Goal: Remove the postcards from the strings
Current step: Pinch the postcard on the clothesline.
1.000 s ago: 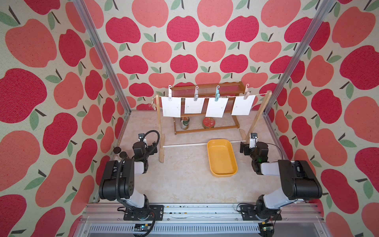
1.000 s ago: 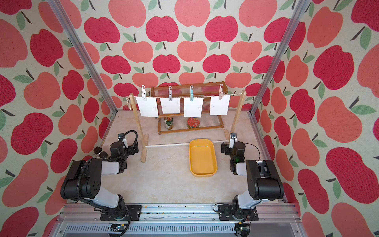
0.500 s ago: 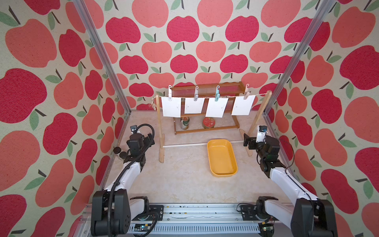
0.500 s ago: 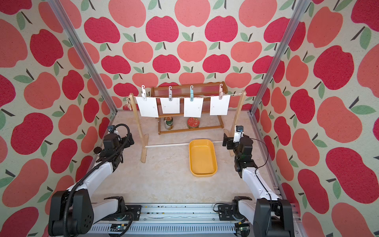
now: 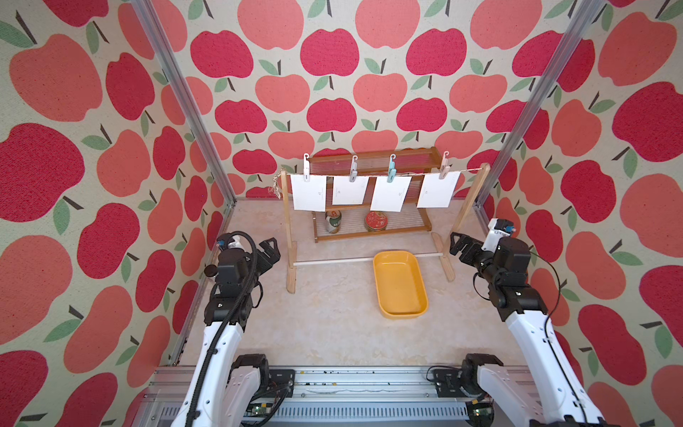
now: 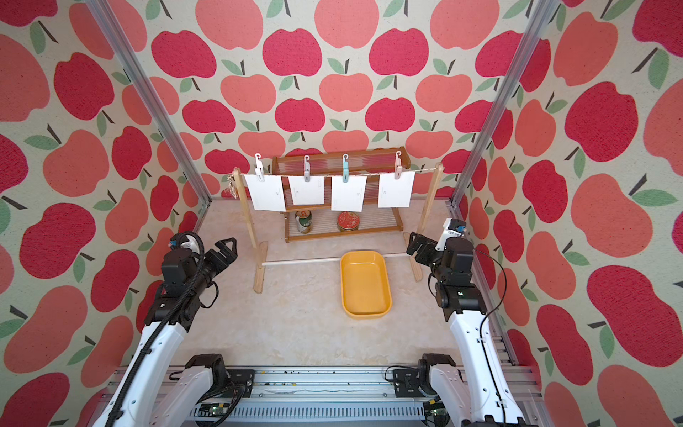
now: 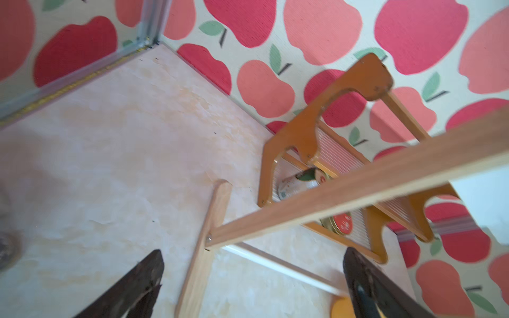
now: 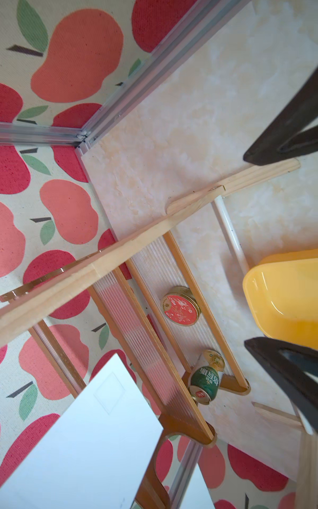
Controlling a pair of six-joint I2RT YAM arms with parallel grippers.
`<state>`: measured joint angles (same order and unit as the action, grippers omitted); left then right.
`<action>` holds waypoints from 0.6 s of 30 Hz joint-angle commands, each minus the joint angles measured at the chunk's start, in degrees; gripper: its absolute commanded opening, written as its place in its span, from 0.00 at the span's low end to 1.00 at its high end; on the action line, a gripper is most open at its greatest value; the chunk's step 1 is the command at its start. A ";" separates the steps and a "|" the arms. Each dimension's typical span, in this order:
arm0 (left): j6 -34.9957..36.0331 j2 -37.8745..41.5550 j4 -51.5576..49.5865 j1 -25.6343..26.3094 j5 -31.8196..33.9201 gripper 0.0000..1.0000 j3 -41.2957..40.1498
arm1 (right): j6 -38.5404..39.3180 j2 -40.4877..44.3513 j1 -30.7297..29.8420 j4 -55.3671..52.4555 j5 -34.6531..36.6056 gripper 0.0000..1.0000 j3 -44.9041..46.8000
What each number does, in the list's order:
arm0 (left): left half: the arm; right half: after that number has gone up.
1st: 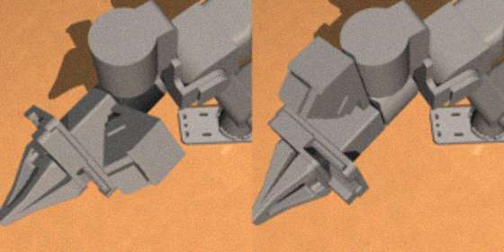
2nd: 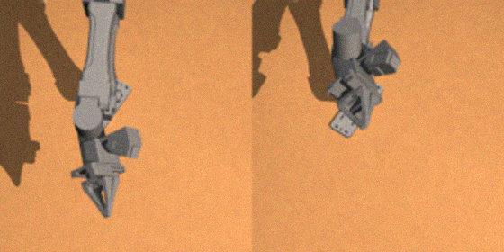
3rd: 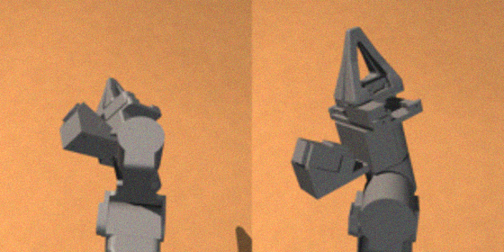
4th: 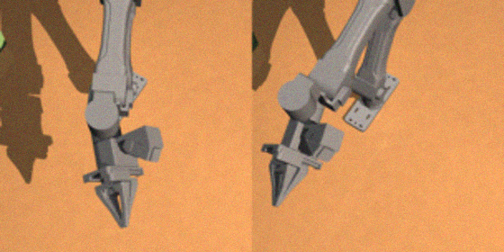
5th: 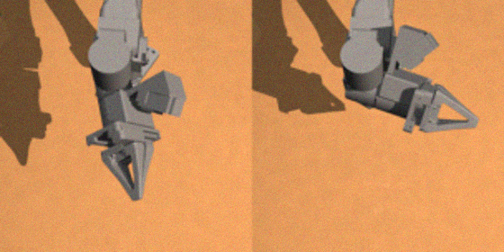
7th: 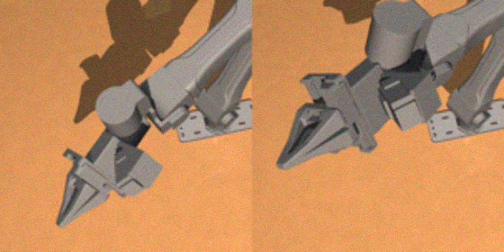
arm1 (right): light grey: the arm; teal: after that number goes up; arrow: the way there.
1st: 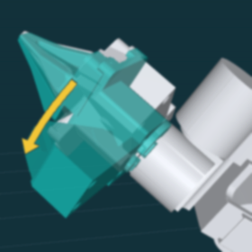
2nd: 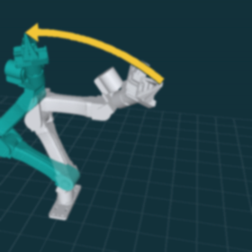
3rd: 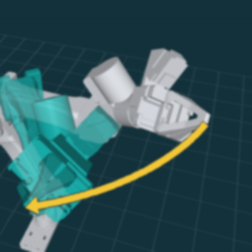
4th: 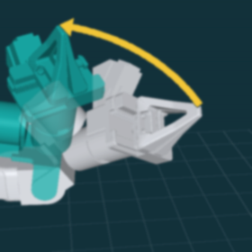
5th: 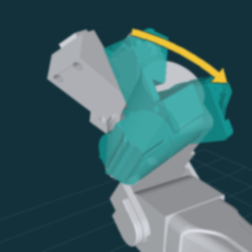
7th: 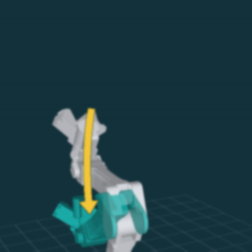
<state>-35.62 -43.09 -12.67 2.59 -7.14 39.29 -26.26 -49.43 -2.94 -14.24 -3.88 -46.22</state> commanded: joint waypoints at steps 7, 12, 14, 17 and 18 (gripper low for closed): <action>-1.11 1.14 2.48 25.83 6.32 0.99 0.26 | 3.26 3.12 0.11 -15.93 -11.81 0.90 -8.28; 5.54 -10.00 11.43 39.32 13.24 0.99 4.87 | 4.80 3.67 -0.04 -19.41 -14.66 0.90 -11.52; 7.08 -15.82 14.94 41.54 12.60 0.99 7.79 | 5.19 3.65 0.02 -20.65 -16.33 0.91 -12.83; 9.63 -25.29 21.05 44.31 12.10 0.99 12.47 | 5.31 3.48 0.02 -22.30 -18.15 0.92 -14.53; 10.29 -28.49 23.76 44.98 11.99 0.99 13.84 | 5.43 3.54 -0.02 -22.98 -18.38 0.93 -15.05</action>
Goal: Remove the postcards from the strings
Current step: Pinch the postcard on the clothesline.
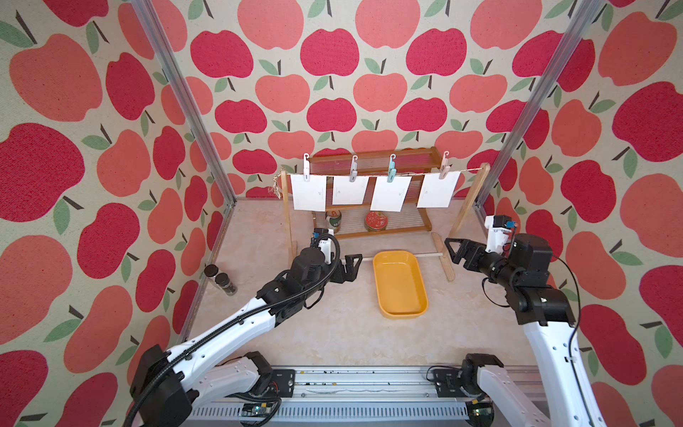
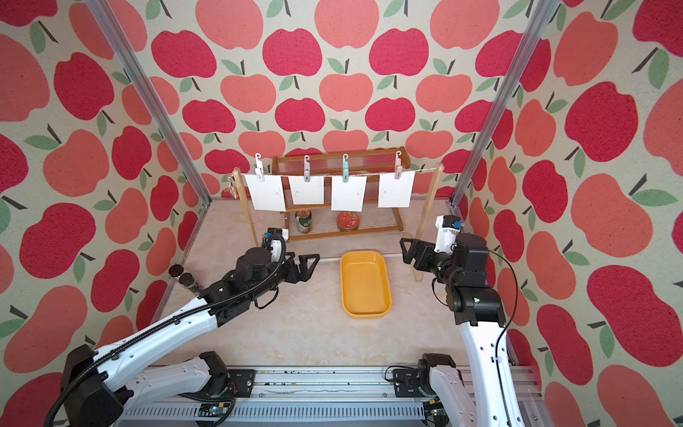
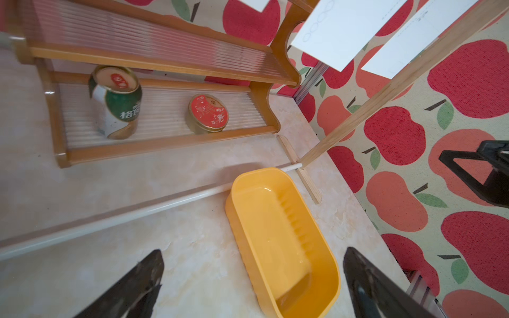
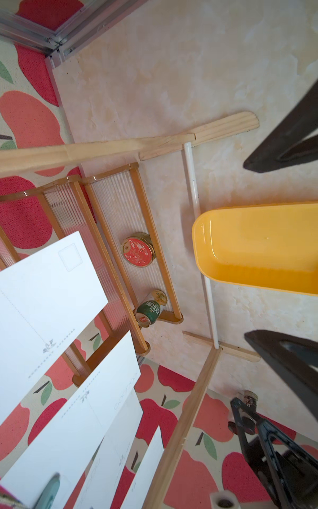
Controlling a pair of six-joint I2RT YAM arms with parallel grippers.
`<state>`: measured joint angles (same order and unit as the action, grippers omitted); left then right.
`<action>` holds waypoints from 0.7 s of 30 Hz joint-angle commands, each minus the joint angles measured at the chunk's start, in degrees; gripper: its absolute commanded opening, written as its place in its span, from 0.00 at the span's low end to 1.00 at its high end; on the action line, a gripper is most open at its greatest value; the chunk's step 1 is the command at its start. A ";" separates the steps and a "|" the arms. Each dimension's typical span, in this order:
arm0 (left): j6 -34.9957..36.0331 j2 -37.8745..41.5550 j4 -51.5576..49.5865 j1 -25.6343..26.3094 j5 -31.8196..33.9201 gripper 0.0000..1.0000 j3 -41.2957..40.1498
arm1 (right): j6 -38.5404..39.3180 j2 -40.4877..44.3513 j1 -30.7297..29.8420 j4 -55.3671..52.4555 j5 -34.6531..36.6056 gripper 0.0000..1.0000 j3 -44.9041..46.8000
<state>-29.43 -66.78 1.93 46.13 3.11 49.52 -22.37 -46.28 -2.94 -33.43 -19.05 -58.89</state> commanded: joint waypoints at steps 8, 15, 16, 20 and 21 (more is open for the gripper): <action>9.85 -23.77 23.47 3.08 -2.53 0.99 15.04 | 4.00 0.84 0.07 -8.89 -4.37 0.94 -6.26; 10.15 -36.23 27.14 3.21 -6.12 0.99 27.74 | 3.19 1.50 0.12 -9.70 -3.14 0.94 -7.51; 9.91 -37.67 27.41 3.18 -6.20 1.00 29.43 | 3.09 1.63 0.13 -9.74 -2.90 0.94 -7.55; 8.91 -42.53 29.99 3.20 -7.24 1.00 34.17 | 2.22 2.18 0.19 -9.58 -3.20 0.94 -7.29; 8.23 -43.60 31.09 3.01 -7.23 1.00 35.03 | 2.03 2.39 0.13 -9.55 -3.33 0.94 -7.17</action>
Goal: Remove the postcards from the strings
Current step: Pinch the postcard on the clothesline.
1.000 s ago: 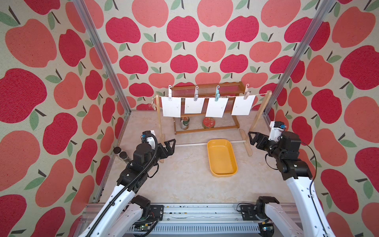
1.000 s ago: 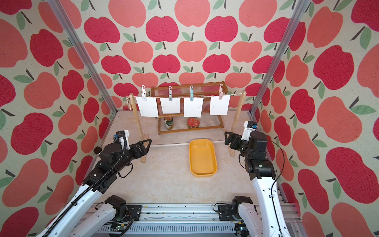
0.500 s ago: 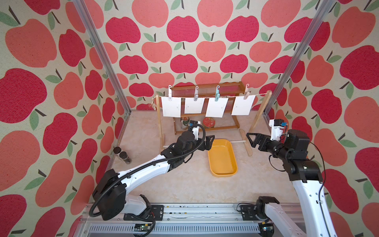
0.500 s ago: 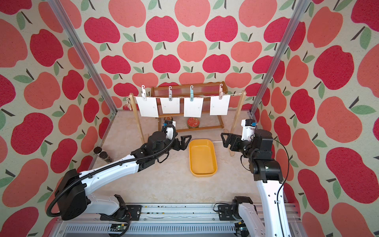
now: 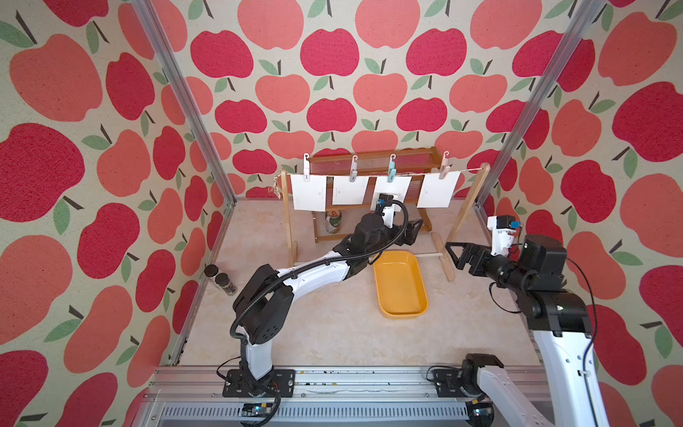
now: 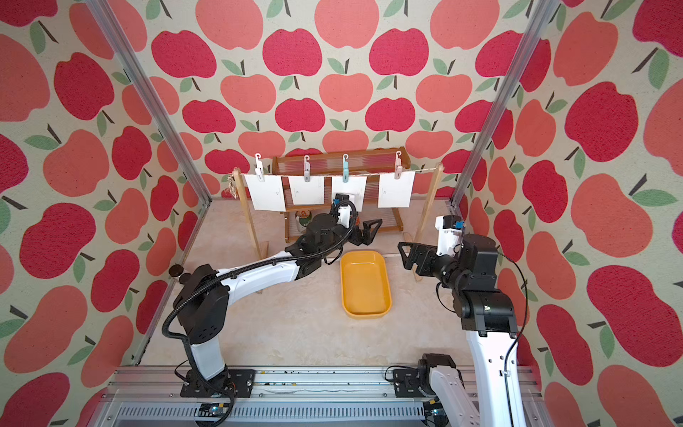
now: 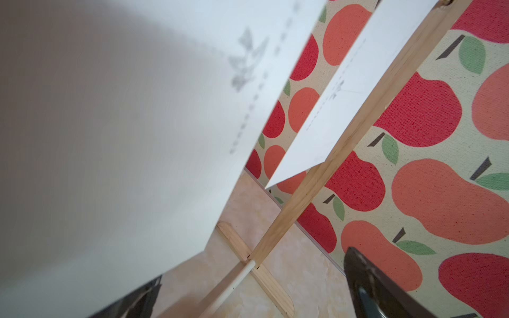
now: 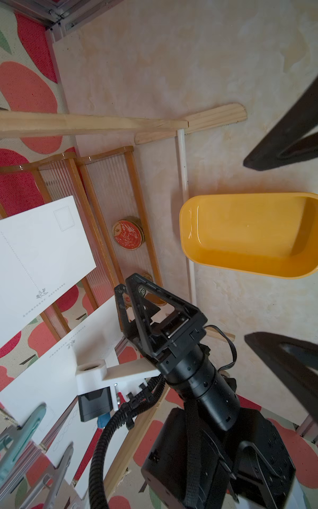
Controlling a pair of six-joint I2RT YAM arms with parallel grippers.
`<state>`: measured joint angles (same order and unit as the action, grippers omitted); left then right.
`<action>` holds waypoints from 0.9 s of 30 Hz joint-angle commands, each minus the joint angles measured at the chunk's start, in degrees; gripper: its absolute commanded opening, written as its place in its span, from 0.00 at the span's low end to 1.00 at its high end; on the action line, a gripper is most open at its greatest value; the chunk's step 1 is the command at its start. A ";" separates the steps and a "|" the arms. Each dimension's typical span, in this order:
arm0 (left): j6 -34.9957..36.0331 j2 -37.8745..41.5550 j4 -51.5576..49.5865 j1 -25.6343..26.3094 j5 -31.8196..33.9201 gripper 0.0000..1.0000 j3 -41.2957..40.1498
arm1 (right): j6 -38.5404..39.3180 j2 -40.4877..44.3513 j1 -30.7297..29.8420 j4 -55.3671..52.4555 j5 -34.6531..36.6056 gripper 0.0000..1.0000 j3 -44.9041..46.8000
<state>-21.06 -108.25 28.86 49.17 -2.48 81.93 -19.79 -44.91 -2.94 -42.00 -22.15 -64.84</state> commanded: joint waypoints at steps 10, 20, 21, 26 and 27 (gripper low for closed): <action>-3.21 -9.53 9.87 -1.04 -4.00 0.96 9.63 | -1.61 2.04 0.21 -0.59 -1.24 0.94 -1.17; -3.49 -11.11 16.99 -0.83 -9.39 0.87 11.34 | -1.83 2.72 0.23 -0.39 -0.93 0.93 1.37; -3.55 -11.11 16.50 -0.82 -9.73 0.86 11.56 | -2.02 2.89 0.22 -0.15 -0.79 0.93 1.79; -2.79 -10.76 15.67 -0.31 -12.31 0.70 11.26 | -2.56 2.90 0.16 0.13 -0.75 0.93 2.24; -2.76 -10.53 15.70 -0.30 -12.50 0.67 10.94 | -2.54 2.82 0.21 0.12 -0.78 0.93 2.12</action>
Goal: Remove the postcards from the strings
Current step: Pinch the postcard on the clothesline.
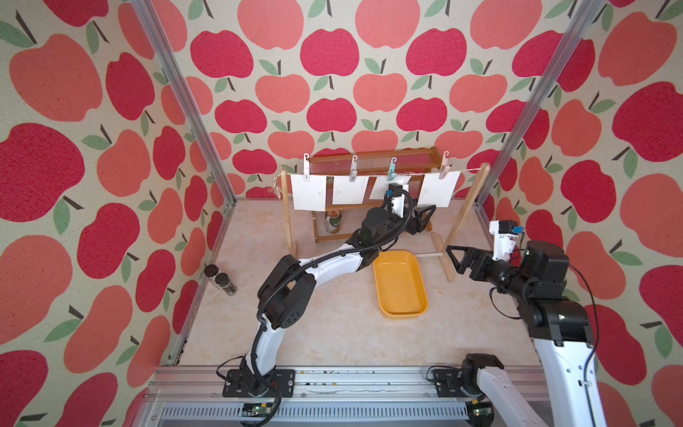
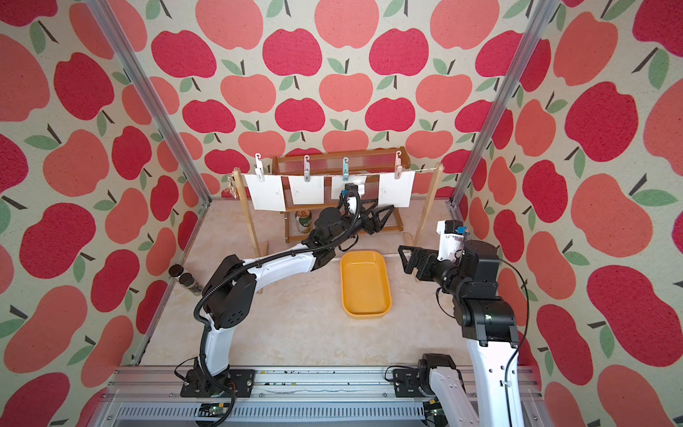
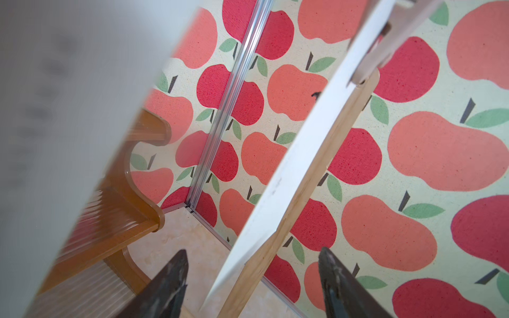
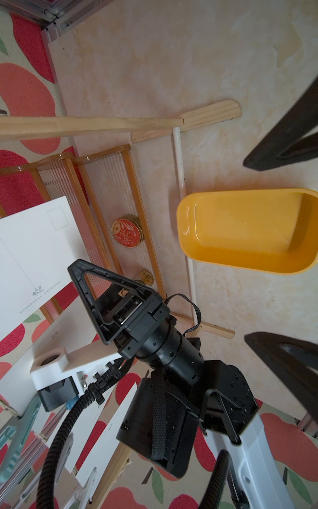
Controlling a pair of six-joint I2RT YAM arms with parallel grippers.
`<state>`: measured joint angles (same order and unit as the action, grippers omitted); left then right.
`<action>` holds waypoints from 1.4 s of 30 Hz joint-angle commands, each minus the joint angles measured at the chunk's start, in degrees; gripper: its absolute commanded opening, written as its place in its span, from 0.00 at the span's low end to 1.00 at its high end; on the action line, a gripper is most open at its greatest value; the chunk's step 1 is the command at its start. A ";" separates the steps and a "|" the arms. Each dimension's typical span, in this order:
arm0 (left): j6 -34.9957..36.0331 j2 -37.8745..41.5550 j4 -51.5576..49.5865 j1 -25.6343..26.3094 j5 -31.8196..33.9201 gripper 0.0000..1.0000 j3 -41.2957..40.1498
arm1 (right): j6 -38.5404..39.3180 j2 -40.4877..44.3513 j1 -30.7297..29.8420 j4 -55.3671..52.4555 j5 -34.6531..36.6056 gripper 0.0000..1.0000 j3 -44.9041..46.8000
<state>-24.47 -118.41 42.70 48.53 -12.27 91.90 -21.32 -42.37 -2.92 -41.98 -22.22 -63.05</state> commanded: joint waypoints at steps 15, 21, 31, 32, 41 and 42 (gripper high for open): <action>-1.81 1.95 1.72 1.43 -6.18 0.38 -1.79 | -1.07 0.19 0.21 -0.05 -0.64 0.93 -0.67; -2.60 2.29 3.29 1.56 -5.43 0.30 -2.84 | -1.12 0.46 0.19 -0.38 -0.68 0.93 -1.02; -3.05 3.96 3.53 1.58 -4.79 0.05 -3.68 | -1.10 1.32 0.21 -0.68 -0.54 0.93 -0.48; -3.05 4.21 3.38 1.61 -4.82 0.03 -3.76 | -1.10 1.33 0.19 -0.75 -0.49 0.93 -0.50; -3.04 7.12 2.37 1.27 -6.78 0.00 -5.34 | 0.23 0.90 0.19 0.27 -3.63 0.93 -2.03; -3.29 7.35 2.15 1.17 -7.28 0.00 -5.33 | 0.36 0.76 0.19 1.03 -5.71 0.92 -2.60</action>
<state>-27.55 -113.84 43.57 49.91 -17.47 86.91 -21.47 -41.54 -2.92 -42.06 -23.57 -63.35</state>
